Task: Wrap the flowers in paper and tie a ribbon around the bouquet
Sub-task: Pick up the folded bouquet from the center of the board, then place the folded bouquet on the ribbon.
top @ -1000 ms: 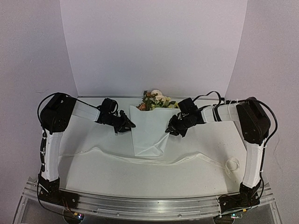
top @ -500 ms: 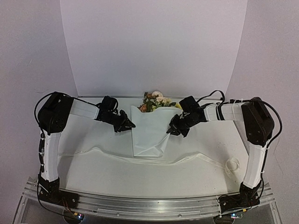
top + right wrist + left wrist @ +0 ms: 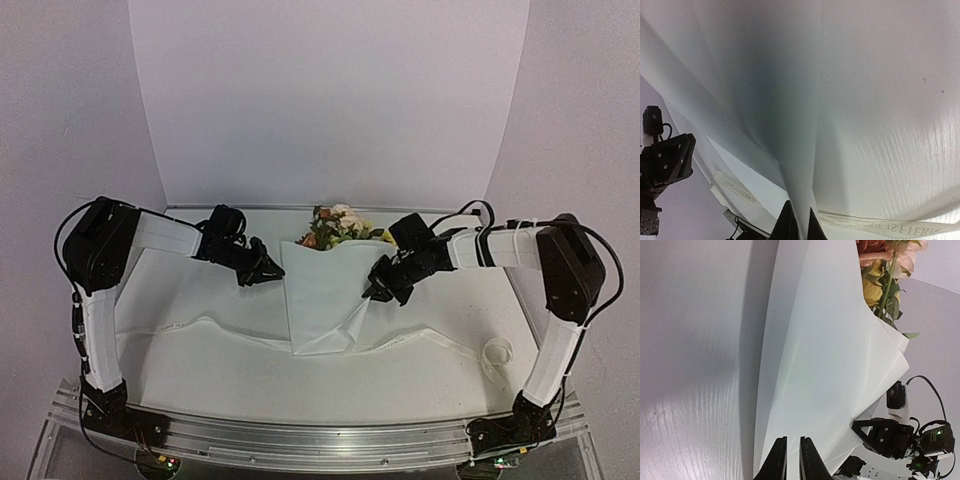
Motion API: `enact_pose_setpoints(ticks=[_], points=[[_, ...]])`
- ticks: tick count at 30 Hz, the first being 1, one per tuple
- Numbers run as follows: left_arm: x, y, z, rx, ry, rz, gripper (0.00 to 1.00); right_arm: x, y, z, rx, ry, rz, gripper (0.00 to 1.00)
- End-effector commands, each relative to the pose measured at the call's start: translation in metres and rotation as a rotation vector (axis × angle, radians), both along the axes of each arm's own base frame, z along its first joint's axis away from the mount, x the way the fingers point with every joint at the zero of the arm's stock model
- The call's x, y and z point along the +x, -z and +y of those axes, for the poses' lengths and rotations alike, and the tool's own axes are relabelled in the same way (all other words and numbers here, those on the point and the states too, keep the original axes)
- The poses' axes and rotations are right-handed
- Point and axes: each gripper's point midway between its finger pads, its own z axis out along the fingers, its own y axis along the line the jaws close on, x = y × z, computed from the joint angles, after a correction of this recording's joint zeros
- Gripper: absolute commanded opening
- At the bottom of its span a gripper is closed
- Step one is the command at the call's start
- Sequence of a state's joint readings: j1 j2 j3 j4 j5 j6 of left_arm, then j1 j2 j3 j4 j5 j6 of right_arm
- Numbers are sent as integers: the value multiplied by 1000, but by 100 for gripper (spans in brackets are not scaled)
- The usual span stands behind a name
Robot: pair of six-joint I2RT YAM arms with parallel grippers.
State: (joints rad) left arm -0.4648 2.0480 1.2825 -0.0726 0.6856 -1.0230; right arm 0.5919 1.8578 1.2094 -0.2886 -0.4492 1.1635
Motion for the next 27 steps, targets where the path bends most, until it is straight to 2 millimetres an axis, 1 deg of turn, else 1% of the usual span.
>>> enact_pose_setpoints(ticks=[1,2,5,6,9,11,14,19,25,27], points=[[-23,-23,-1,-11,15,-34,11,-24,-12,4,-13,-5,-17,4],[-27,-25,0,-12,14,-36,11,-29,-10,4,-17,0,-14,4],[-41,-21,4,-2,5,-26,11,-40,-9,5,-10,23,-15,4],[-44,-23,5,-4,2,-32,11,-44,-9,4,-13,29,-19,4],[-56,-21,6,5,-14,-27,12,-52,-14,5,-18,31,-37,4],[-59,-25,7,-2,-28,-45,12,-58,-15,7,-21,30,-42,4],[-65,-26,15,10,-68,-50,15,-70,-14,10,-25,34,-43,4],[-69,-35,36,46,-171,-69,19,-82,-11,7,-50,52,-71,6],[-78,-36,75,94,-339,-73,23,-94,5,7,-60,32,-84,13],[-81,-33,85,110,-375,-71,23,-97,8,8,-56,26,-84,14]])
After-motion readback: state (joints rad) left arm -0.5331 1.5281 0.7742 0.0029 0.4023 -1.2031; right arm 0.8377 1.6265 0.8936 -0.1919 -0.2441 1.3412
